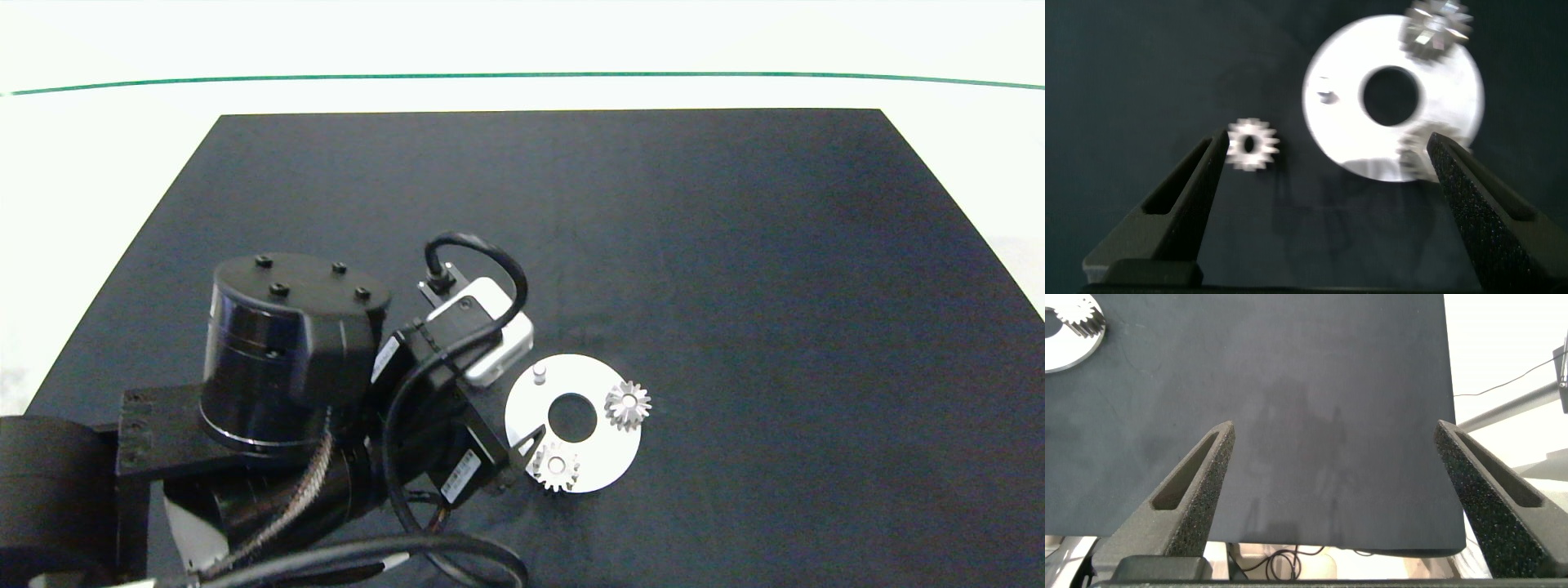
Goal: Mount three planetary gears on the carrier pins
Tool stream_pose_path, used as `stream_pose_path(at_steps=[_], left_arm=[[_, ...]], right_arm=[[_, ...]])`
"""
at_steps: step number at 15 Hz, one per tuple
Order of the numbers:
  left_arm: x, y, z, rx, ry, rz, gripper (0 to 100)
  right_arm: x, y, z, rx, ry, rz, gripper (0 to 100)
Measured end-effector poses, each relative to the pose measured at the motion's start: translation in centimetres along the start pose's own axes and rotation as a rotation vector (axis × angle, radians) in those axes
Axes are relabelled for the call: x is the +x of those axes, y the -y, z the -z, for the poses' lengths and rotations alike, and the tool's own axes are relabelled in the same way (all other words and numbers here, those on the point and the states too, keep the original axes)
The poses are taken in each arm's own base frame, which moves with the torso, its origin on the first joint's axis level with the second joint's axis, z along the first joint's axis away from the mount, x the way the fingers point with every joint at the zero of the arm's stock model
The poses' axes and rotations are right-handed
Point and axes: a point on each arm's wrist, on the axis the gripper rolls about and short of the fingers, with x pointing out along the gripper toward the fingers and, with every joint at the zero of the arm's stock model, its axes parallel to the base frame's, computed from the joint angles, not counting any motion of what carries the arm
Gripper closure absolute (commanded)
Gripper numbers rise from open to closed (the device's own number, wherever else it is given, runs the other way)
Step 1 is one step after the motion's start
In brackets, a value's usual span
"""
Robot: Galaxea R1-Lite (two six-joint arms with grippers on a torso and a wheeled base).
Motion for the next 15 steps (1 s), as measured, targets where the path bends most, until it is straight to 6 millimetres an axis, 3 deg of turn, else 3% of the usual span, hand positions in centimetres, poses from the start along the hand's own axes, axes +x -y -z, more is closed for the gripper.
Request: stream_pose_path(at_steps=[3, 5, 15], left_arm=[[0.4, -3.0, 0.6, -0.038, 0.002, -0.024, 0], [1.2, -3.9, 1.4, -0.051, -0.025, -0.039, 0], [5.4, -3.5, 3.5, -0.036, -0.097, -0.026, 0]], right_arm=[[-0.1, 0.0, 0.0, 0.0, 0.004, 0.002, 0], [-0.1, 0.0, -0.1, 0.0, 0.006, 0.002, 0], [-0.3, 0.1, -0.1, -0.004, 0.016, -0.002, 0]])
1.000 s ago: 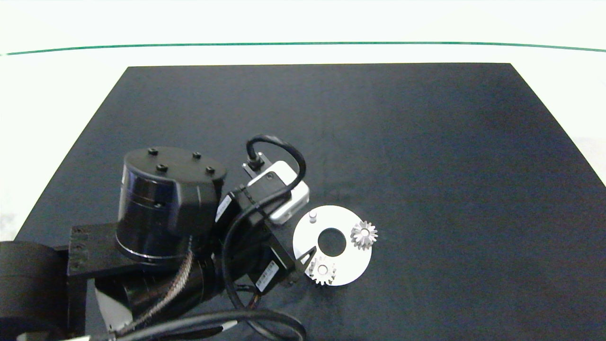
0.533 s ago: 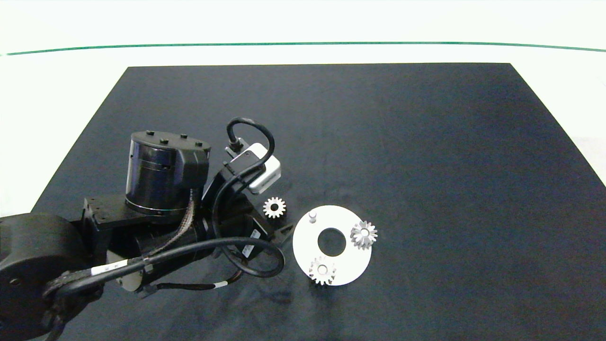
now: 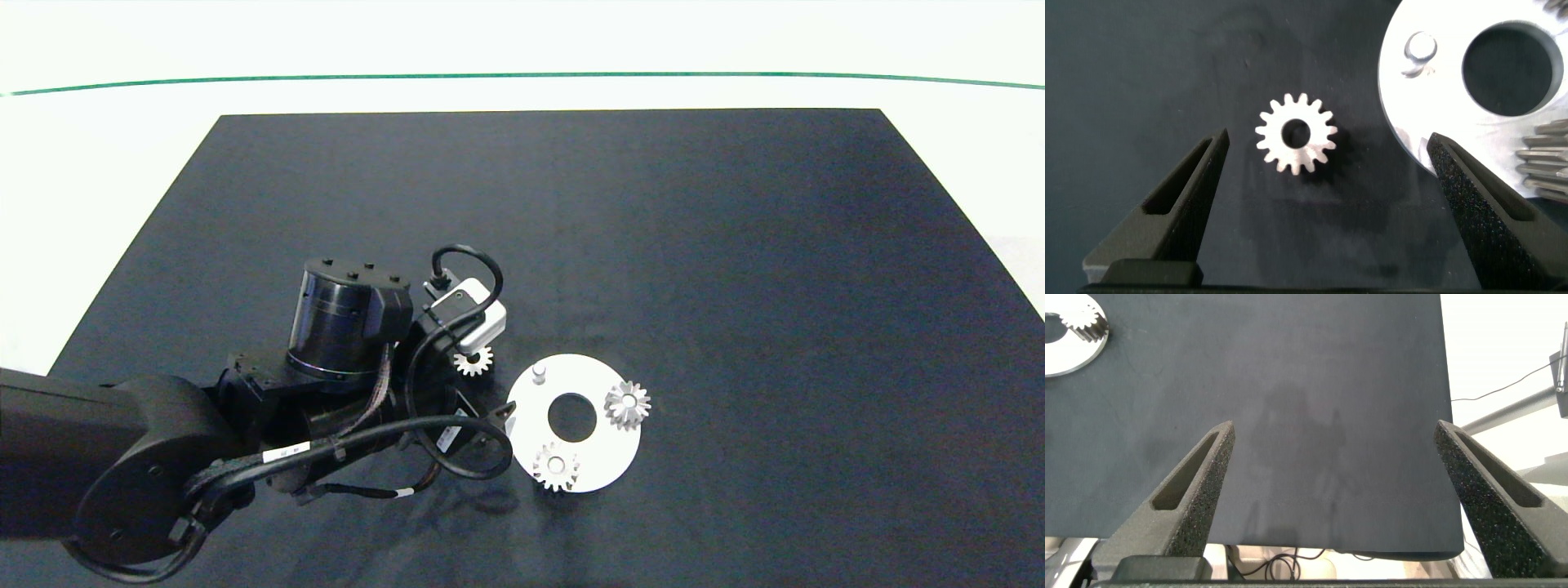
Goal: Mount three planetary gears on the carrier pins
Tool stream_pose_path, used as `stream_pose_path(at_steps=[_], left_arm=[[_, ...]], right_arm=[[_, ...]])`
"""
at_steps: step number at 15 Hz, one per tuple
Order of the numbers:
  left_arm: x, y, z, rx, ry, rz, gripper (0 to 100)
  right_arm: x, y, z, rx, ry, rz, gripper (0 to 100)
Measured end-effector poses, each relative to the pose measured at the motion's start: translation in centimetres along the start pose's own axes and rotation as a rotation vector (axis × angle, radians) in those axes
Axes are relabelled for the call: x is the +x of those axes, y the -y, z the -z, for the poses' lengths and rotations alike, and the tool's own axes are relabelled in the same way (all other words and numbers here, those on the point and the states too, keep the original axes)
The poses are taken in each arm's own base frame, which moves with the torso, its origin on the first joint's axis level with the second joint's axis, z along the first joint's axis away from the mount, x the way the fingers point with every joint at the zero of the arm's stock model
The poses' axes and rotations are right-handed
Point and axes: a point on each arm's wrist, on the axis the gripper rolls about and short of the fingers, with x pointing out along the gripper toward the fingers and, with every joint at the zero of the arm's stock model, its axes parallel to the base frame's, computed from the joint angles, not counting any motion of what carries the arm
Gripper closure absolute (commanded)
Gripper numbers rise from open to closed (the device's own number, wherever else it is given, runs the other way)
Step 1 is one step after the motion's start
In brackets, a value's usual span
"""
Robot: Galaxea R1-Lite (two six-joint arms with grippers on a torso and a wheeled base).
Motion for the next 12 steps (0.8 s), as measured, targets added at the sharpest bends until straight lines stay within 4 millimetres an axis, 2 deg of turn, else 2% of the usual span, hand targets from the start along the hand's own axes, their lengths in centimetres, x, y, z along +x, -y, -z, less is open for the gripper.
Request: stream_pose_path(at_steps=[5, 12], left_arm=[[1.3, -0.7, 0.8, -0.014, -0.011, -0.005, 4], [1.8, -1.4, 1.3, -0.012, -0.018, 0.001, 19]], right_arm=[[0.0, 0.0, 0.1, -0.001, 0.001, 0.0, 0], [0.0, -0.1, 0.2, -0.002, -0.004, -0.001, 0]])
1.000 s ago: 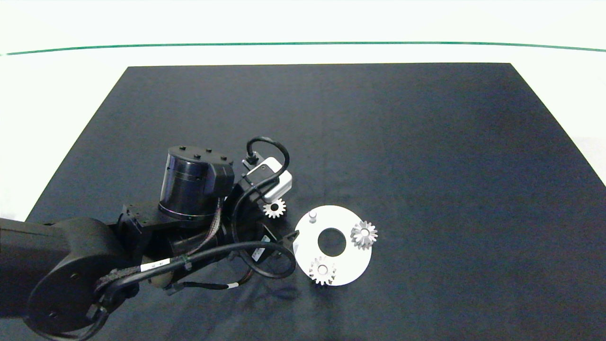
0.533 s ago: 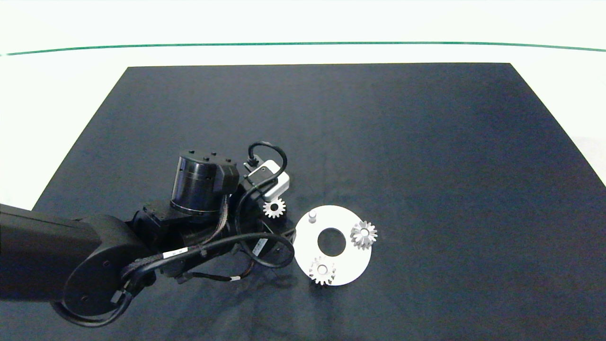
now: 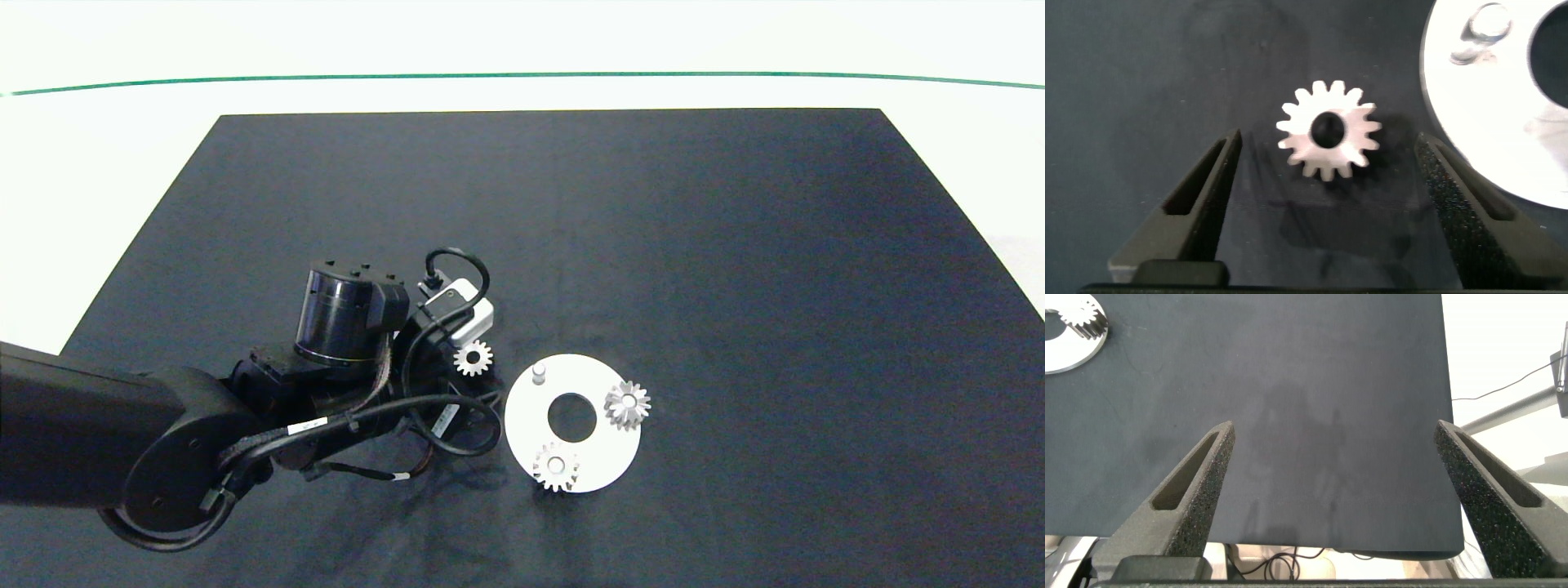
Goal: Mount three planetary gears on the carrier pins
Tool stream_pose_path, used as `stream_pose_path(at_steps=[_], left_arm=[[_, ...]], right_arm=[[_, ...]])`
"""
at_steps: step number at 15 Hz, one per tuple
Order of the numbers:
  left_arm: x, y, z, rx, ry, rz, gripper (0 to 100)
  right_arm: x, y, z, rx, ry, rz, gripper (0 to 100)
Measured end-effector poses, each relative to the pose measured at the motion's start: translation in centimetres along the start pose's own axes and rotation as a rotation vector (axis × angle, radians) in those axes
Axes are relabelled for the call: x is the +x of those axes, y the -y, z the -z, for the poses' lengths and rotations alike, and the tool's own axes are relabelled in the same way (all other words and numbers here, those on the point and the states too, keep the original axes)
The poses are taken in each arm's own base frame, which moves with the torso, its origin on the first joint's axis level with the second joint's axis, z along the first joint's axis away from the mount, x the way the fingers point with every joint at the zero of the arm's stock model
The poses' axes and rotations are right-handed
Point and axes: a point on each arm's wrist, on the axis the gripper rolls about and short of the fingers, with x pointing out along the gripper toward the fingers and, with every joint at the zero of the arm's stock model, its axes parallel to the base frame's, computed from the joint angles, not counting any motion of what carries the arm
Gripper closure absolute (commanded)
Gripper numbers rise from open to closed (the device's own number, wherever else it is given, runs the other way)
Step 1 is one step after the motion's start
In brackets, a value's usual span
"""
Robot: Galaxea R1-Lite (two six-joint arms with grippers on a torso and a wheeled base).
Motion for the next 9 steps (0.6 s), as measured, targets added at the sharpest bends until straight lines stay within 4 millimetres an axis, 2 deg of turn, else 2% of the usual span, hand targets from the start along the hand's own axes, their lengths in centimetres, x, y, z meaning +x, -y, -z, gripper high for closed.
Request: stream_pose_path(at_steps=[9], left_arm=[[0.11, -0.37, -0.49, -0.004, 0.018, -0.003, 37]], right_arm=[[0.26, -0.08, 0.26, -0.002, -0.014, -0.002, 0]])
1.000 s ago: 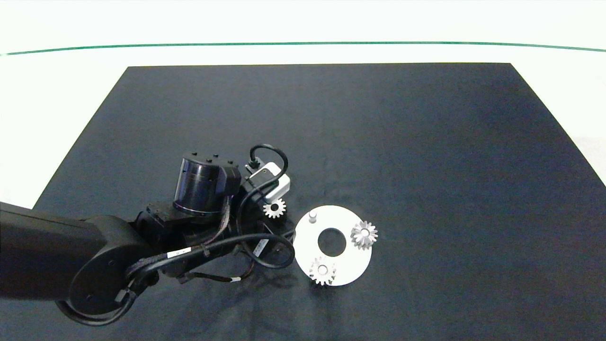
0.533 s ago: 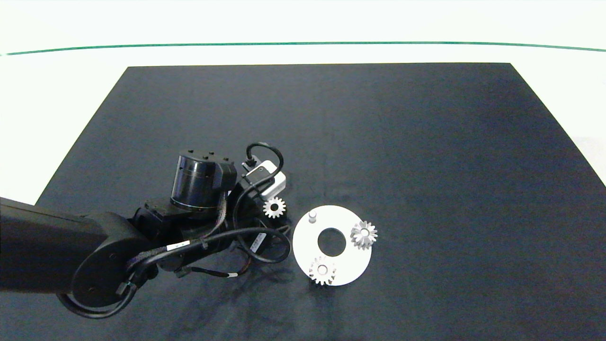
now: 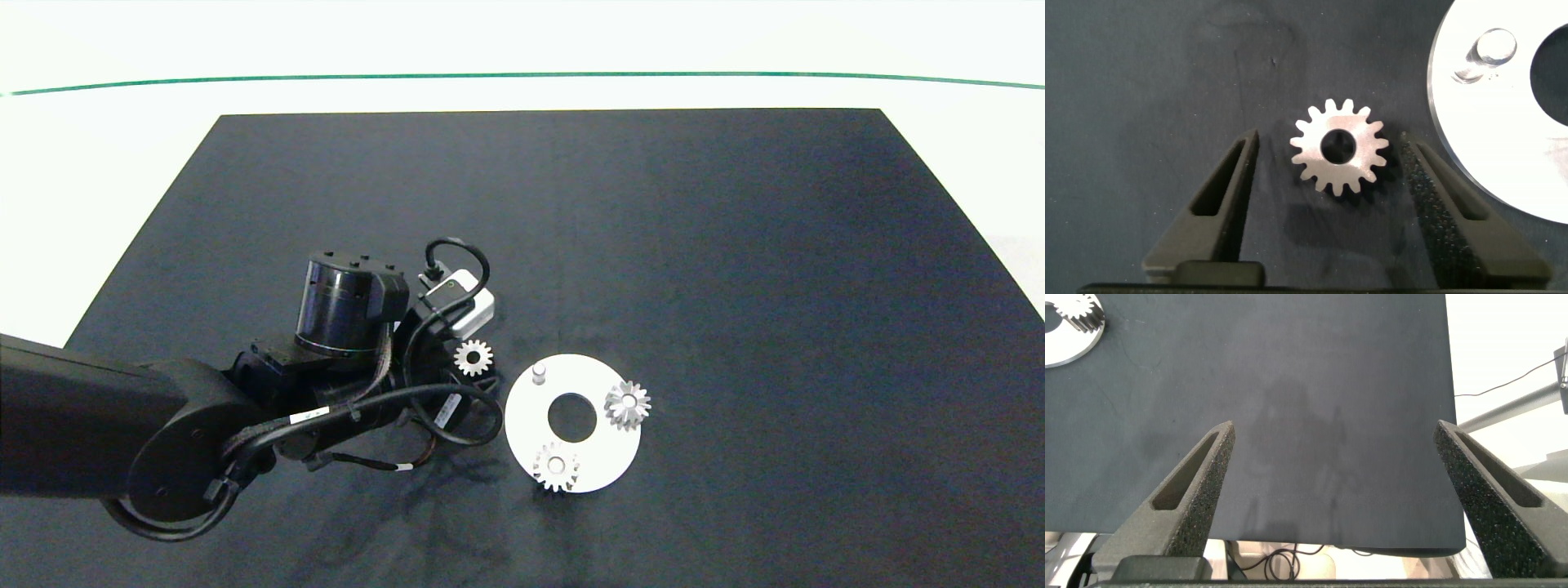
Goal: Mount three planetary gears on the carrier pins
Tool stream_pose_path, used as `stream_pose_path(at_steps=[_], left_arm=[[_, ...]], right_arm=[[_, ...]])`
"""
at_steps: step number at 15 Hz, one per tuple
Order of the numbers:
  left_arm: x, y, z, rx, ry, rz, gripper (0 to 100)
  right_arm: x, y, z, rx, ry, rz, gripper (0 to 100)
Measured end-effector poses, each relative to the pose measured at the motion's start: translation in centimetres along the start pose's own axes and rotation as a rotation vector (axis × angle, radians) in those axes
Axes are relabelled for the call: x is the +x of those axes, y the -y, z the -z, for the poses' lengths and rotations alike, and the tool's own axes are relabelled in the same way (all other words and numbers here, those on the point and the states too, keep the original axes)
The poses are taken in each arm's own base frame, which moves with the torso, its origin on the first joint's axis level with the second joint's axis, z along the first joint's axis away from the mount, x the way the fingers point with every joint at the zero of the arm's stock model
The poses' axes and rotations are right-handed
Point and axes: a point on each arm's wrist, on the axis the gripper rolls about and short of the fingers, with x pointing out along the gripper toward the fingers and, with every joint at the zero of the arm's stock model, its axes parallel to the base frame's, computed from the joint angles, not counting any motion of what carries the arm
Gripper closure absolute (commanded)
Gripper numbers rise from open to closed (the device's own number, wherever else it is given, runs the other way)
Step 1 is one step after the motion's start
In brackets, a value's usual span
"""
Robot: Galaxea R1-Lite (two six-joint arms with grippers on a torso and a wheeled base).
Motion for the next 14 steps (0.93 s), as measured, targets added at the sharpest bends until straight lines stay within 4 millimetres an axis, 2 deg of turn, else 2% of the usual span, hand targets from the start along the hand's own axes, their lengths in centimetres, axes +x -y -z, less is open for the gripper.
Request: stream_pose_path(at_steps=[14], left_arm=[[0.1, -0.1, 0.41, -0.004, -0.011, 0.005, 64]], right_arm=[[-0.02, 0.0, -0.04, 0.0, 0.004, -0.006, 0]])
